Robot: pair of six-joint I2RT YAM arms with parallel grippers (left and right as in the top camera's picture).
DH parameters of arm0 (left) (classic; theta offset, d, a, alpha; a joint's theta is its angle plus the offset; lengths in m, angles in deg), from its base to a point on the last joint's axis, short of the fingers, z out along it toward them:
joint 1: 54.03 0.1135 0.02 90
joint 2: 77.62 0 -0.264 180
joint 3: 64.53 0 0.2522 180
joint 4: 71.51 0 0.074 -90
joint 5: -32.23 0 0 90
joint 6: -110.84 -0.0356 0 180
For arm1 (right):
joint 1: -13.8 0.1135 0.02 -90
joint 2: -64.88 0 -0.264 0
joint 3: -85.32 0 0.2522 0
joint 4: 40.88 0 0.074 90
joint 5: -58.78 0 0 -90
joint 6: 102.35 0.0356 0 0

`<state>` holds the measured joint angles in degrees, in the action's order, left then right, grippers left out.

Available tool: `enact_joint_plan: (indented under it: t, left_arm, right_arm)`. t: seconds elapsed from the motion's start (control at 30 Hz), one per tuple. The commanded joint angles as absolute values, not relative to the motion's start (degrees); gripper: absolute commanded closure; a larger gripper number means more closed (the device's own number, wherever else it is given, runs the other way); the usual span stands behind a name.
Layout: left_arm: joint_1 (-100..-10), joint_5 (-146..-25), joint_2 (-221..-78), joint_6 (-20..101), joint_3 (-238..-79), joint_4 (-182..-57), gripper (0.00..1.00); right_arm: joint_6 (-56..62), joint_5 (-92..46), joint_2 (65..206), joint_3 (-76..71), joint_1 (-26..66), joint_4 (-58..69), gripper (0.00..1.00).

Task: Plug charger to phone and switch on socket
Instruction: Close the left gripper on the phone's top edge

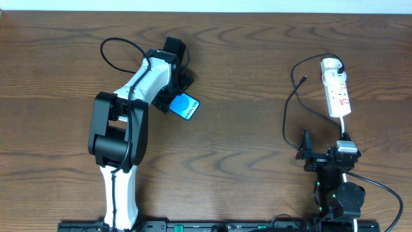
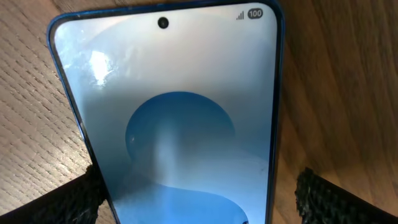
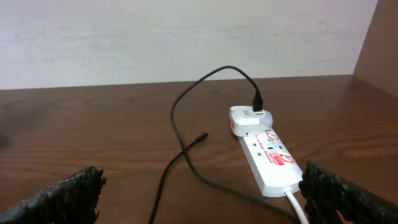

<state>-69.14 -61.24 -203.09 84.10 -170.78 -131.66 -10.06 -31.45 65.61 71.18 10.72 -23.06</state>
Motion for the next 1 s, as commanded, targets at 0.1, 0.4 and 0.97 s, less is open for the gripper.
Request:
enact_joint_plan:
  t: [0.1,0.4,0.97]
  left_arm:
    - [-69.10,-60.10,-206.76,85.02,-170.28,-131.46,0.10]
    - [-69.10,-60.12,-206.76,84.71,-170.28,-132.71,0.22]
    - [-69.12,-61.24,-206.76,66.57,-170.28,-135.18,0.14]
  right_arm:
    - [-10.74,-31.71,65.52,71.24,10.90,-22.82,0.01]
    - [-10.74,-31.71,65.52,71.24,10.90,-22.82,0.01]
    - [-10.74,-31.71,65.52,71.24,10.90,-22.82,0.01]
